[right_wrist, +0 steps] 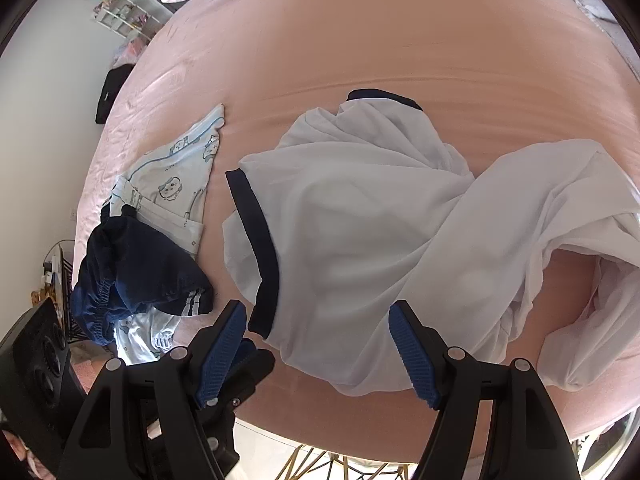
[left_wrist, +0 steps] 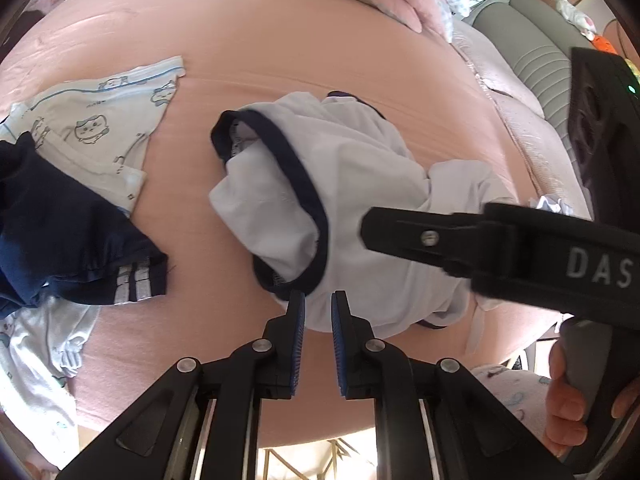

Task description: Fold clothes

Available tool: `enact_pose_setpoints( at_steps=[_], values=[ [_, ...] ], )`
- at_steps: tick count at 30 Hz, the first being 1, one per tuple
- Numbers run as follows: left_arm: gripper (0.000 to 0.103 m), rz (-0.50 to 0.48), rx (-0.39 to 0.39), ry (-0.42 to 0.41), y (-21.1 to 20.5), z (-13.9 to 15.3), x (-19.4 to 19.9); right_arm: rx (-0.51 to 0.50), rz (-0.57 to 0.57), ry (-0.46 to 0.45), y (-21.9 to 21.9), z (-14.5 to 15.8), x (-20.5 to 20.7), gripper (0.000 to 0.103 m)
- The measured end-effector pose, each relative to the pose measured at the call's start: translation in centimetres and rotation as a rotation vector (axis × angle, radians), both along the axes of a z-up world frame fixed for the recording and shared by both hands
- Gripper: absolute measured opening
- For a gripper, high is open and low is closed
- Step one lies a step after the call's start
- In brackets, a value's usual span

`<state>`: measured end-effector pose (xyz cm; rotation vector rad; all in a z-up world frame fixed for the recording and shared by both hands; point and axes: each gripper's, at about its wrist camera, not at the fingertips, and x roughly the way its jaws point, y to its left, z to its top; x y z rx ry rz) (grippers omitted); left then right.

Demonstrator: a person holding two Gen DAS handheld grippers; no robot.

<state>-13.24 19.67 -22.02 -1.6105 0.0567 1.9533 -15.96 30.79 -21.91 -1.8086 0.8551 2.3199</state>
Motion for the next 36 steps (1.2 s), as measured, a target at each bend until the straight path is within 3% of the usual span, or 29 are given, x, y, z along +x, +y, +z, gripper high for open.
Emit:
enact_pose_setpoints(
  at_steps=[2, 4, 5, 6, 9, 13, 16, 24, 30, 36],
  values=[
    [0.021, 0.016, -0.008, -0.02, -0.8, -0.2, -0.5, 0.008, -0.02, 0.005, -0.1, 0.3, 0.4, 0.073],
    [0.042, 0.045, -0.018, -0.024, -1.7, -0.2, -1.0, 0.03, -0.032, 0.004, -0.4, 0.4, 0.6, 0.073],
    [0.058, 0.057, -0.021, -0.019, -2.1, -0.1, -1.3, 0.044, -0.035, 0.003, -0.6, 0.3, 0.8, 0.073],
    [0.064, 0.065, -0.021, -0.01, -2.5, 0.0, -1.5, 0.052, -0.038, 0.002, -0.8, 0.2, 0.9, 0.074],
    [0.064, 0.059, -0.045, 0.028, -3.0, 0.6, -2.3, 0.045, -0.057, 0.004, -1.3, -0.6, 1.2, 0.074],
    [0.064, -0.016, -0.145, 0.142, -2.2, 1.3, -3.1, 0.001, -0.115, 0.032, -1.3, -1.2, 1.6, 0.073],
    [0.065, -0.079, -0.175, 0.191, -1.7, 1.6, -3.6, 0.009, -0.107, 0.082, -1.6, -0.9, 1.7, 0.073],
    [0.065, -0.096, -0.202, 0.217, -1.5, 1.4, -6.4, 0.069, -0.088, 0.178, -2.4, -0.6, 3.0, 0.073],
    [0.065, -0.157, -0.264, 0.317, 0.6, 0.5, -8.0, 0.127, -0.078, 0.187, -4.1, -1.4, 3.0, 0.073],
    [0.065, -0.239, -0.346, 0.326, 3.0, -1.8, -9.4, 0.205, -0.026, 0.195, -6.2, -2.0, 2.7, 0.073]
  ],
)
